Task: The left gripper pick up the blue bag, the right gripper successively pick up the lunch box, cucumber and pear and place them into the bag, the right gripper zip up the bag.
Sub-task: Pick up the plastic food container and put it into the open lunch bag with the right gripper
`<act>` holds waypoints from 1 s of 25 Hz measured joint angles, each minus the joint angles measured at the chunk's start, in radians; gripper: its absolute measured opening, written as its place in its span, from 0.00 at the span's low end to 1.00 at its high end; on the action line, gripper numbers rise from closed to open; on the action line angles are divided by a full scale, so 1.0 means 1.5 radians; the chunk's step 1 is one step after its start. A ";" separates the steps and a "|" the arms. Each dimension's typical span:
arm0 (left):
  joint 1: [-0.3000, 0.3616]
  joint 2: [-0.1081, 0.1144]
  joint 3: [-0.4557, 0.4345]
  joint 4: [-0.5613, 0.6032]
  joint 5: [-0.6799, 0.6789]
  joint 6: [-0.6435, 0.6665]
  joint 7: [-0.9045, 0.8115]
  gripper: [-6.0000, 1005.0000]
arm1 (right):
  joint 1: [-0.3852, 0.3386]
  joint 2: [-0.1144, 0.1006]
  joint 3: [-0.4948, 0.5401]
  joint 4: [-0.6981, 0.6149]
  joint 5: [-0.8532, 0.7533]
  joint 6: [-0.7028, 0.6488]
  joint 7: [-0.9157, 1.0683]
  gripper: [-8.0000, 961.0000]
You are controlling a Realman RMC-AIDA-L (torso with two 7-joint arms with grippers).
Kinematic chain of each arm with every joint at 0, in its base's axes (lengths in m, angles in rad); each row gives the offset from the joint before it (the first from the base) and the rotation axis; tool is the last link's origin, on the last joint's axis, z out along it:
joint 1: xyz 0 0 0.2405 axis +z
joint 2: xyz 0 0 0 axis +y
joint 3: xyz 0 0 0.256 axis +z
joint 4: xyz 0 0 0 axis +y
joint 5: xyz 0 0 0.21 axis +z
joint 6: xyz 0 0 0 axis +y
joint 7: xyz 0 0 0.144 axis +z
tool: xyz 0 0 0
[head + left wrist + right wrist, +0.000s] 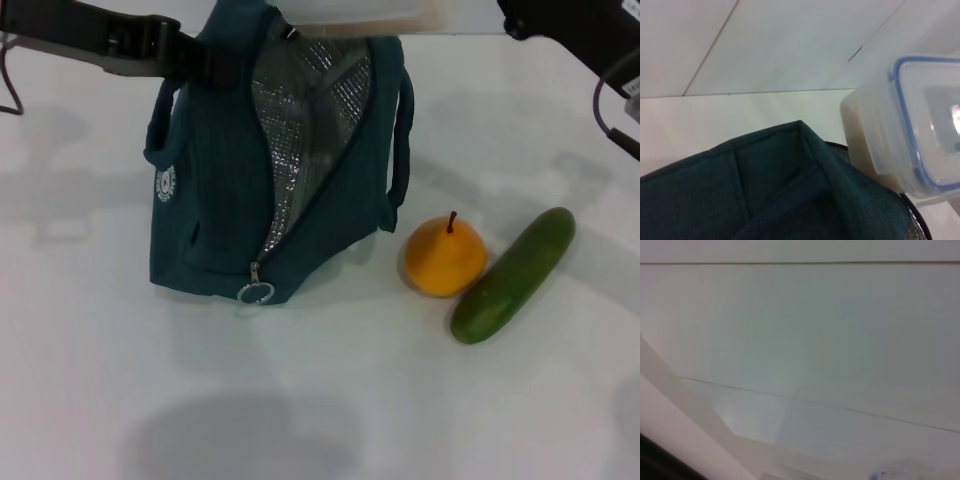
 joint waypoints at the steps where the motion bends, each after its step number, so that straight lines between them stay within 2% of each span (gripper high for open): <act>1: 0.000 -0.001 0.000 0.000 0.000 -0.001 0.000 0.05 | -0.006 0.000 0.000 0.000 -0.001 0.000 -0.002 0.17; 10: 0.002 -0.010 -0.004 -0.005 -0.008 -0.010 0.005 0.05 | -0.037 0.000 -0.025 -0.007 -0.003 0.020 -0.014 0.18; 15: 0.002 -0.013 -0.005 -0.006 -0.014 -0.019 0.007 0.05 | -0.039 0.000 -0.031 -0.009 -0.003 0.023 -0.015 0.18; 25: 0.007 -0.012 -0.005 -0.017 -0.041 -0.033 0.013 0.05 | -0.039 0.000 -0.092 -0.029 -0.004 0.079 -0.016 0.19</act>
